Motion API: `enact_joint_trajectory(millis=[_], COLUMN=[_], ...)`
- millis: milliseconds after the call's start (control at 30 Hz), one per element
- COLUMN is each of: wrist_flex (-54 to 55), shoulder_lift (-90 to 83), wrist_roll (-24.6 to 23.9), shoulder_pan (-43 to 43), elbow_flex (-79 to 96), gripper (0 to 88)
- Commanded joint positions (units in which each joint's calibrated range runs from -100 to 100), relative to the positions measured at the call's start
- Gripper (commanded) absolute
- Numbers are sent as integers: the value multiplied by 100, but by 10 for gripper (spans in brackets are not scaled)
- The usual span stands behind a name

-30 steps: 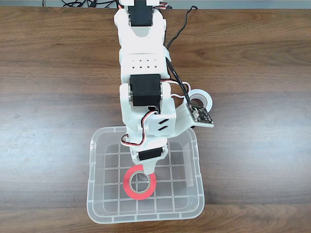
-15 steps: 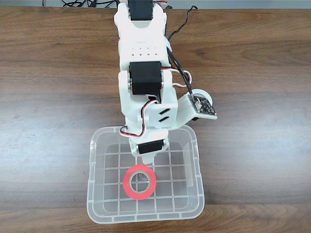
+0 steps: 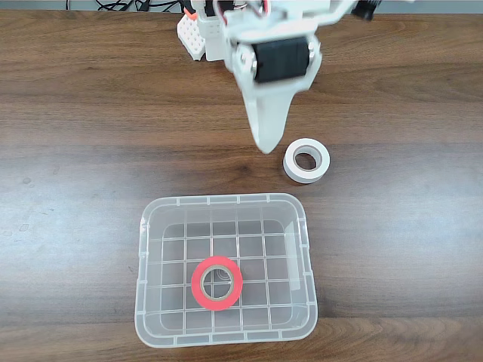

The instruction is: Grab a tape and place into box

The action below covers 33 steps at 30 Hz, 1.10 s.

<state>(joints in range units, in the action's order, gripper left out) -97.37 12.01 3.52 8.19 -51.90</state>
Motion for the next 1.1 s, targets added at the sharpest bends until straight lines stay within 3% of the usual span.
enact_joint_trajectory(millis=[0,300,600,900,1067], wrist_flex=[-263,-263,-117,2554,3016], shoulder_lift=[-1571,-3550,-5699,-7122,-7959], wrist_roll=[-62,-62,-57,-110,-99], shoulder_pan=[220,154,154,-358,-497], elbow_flex=[-351,1523,5378,9303,10949], gripper=[10,10,10,10,10])
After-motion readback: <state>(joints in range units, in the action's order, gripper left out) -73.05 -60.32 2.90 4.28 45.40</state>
